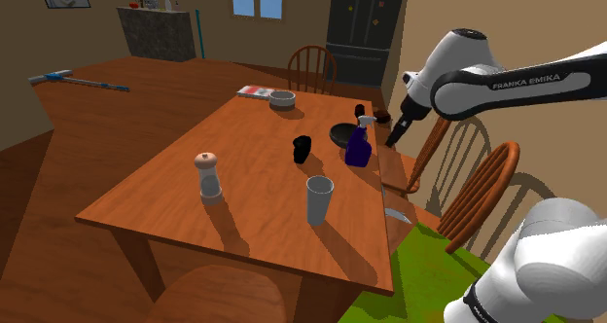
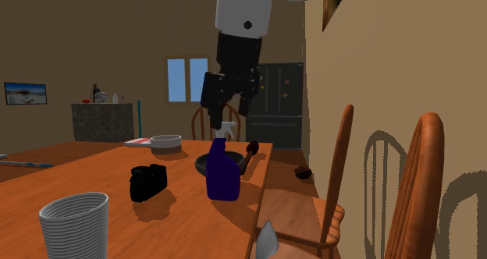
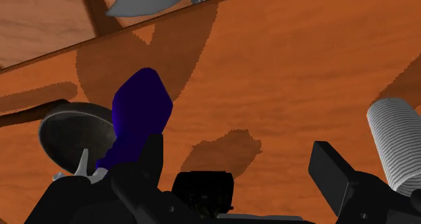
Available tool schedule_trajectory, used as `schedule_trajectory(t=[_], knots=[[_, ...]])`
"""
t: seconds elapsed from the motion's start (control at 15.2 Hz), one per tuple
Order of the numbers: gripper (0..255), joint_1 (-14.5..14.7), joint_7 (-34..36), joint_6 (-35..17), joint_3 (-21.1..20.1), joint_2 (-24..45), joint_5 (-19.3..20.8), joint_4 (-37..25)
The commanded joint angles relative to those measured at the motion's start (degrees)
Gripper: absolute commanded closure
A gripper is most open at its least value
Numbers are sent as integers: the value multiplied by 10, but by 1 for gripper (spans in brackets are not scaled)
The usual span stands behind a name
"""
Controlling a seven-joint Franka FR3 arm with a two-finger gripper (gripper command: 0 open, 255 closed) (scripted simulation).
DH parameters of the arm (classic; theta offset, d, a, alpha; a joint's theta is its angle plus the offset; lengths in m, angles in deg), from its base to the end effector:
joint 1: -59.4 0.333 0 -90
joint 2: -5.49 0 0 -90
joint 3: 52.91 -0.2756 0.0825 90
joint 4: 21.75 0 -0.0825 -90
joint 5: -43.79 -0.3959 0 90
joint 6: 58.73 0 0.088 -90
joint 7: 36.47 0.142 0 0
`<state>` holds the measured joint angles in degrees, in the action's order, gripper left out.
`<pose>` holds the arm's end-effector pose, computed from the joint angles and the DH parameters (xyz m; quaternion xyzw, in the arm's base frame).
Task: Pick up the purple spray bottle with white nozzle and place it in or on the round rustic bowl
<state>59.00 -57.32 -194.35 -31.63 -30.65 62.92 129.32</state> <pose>0.4049 -0.1573 0.3938 0.9792 0.1059 0.1515 0.0835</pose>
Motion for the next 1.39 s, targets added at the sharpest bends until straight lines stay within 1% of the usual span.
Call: schedule_trajectory(t=[0.0, 0.13, 0.26, 0.4, 0.53, 0.59, 0.66, 0.73, 0.79, 0.86, 0.92, 0.99, 1.06, 1.32], knots=[[0, 7, -37, -49, 34, 35, 4, -2], [0, 20, -78, -94, 71, 77, -2, -11], [0, 43, -124, -137, 112, 121, -19, -25], [0, 75, -181, -177, 158, 167, -51, -43], [0, 122, -252, -213, 214, 216, -107, -65], [0, 154, -297, -228, 248, 241, -147, -77], [0, 190, -351, -241, 284, 269, -200, -91], [0, 233, -418, -250, 325, 301, -271, -108], [0, 275, -504, -252, 363, 340, -369, -128], [0, 298, -604, -241, 384, 390, -487, -154], [0, 293, -692, -221, 381, 440, -593, -183], [0, 247, -729, -212, 339, 463, -632, -201], [0, 225, -739, -214, 316, 472, -646, -206], [0, 187, -785, -212, 273, 515, -714, -228]])
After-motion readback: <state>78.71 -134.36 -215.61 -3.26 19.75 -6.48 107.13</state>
